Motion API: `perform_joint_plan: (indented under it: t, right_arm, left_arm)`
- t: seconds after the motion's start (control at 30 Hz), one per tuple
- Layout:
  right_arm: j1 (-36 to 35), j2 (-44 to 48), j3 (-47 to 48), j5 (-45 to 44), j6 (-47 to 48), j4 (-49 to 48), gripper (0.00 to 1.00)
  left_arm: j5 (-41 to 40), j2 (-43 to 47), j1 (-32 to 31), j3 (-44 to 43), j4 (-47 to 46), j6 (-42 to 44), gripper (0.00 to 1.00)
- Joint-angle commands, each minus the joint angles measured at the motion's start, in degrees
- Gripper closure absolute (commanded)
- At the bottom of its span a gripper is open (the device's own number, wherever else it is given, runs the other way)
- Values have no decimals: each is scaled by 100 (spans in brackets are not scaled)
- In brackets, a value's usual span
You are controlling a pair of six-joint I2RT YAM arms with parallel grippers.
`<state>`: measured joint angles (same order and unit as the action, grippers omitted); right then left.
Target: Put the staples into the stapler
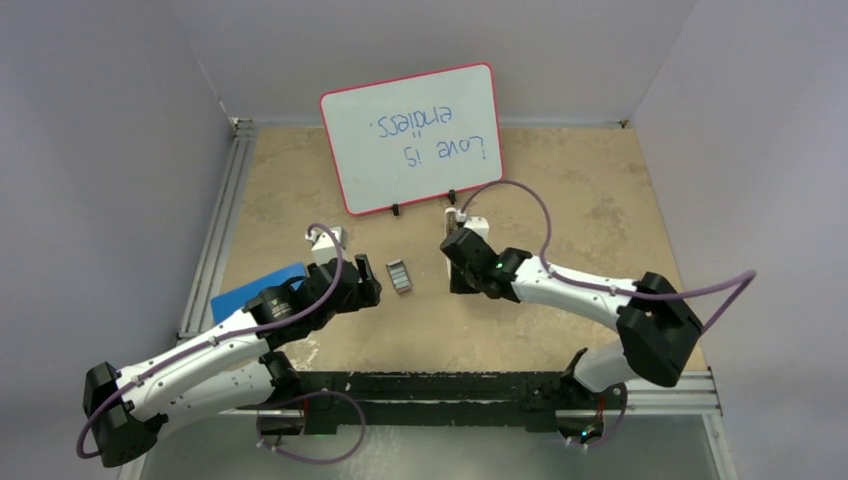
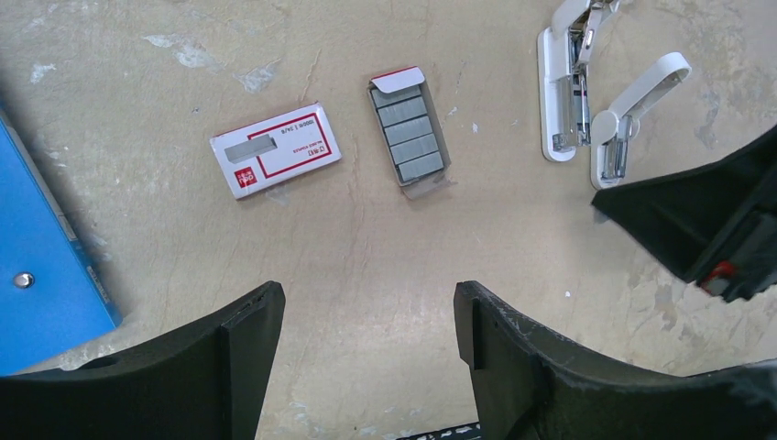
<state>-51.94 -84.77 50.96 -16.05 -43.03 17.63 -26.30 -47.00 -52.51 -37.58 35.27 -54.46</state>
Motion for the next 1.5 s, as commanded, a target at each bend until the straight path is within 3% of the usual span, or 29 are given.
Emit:
perform_joint_plan:
  t: [0.0, 0.33, 0.97, 1.47]
  right_arm:
    - [233, 512, -68, -801, -617, -32, 80]
    - [682, 809, -105, -1549, -868, -194, 79]
    - [1076, 617, -760, -981, 199, -1253, 80]
    - [1090, 388, -933, -899, 238, -1451, 81]
  left_arm:
    - [-17, 43, 30, -3, -150, 5, 32]
    - [46, -134, 30, -56, -275, 66, 32]
    - [82, -221, 30, -39, -319, 49, 32]
    - [82, -230, 30, -39, -292, 31, 32]
